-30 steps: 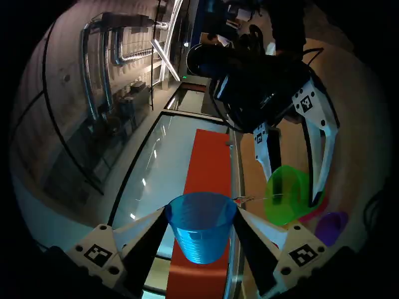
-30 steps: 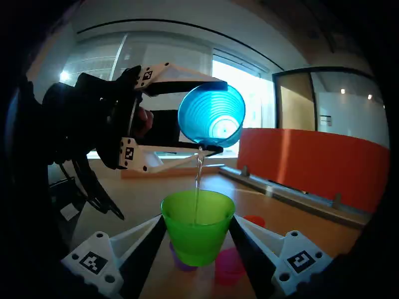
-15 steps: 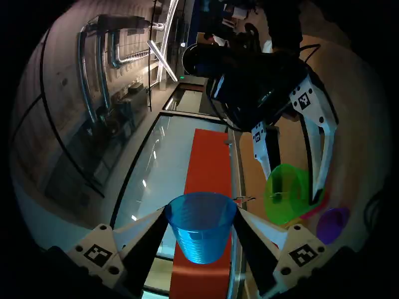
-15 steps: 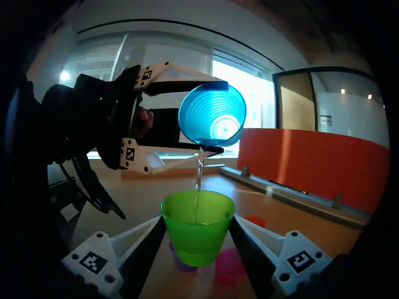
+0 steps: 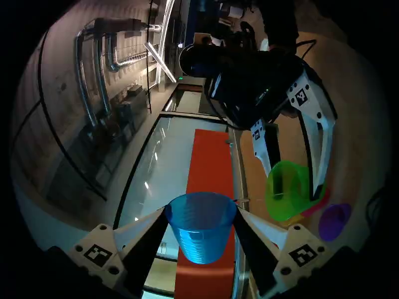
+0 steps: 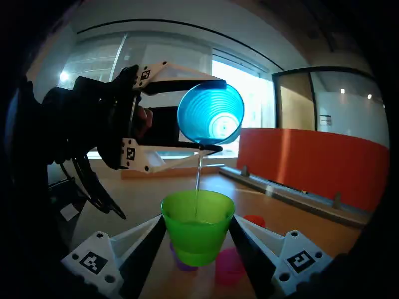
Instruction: Pour water
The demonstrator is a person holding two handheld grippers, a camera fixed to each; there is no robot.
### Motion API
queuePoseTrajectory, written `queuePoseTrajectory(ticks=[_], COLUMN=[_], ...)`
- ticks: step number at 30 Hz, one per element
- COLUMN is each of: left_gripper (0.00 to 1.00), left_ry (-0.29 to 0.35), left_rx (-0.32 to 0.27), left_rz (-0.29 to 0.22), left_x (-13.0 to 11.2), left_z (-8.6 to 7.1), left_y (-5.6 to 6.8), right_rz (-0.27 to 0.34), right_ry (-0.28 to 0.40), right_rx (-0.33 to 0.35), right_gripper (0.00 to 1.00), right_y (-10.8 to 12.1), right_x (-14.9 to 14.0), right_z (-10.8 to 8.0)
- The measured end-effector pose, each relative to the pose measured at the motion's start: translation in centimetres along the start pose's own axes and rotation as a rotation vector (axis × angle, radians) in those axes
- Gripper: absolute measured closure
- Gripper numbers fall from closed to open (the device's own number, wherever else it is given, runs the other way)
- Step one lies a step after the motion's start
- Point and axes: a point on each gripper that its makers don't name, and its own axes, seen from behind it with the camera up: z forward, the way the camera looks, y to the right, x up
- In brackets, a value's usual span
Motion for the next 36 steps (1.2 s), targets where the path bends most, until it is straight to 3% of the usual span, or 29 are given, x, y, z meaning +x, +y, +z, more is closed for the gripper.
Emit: queuePoseTrajectory(ticks=[36], left_gripper=[0.13], left_ry=[0.008], left_rx=[0.012], left_rz=[0.060], left_x=[0.75], left_z=[-0.13], left_y=[-0.72], right_rz=[0.005], right_ry=[0.007], right_rx=[0.000], right_gripper=[0.11], right_y=[-0.03], right_x=[-0.10], right_z=[-0.08])
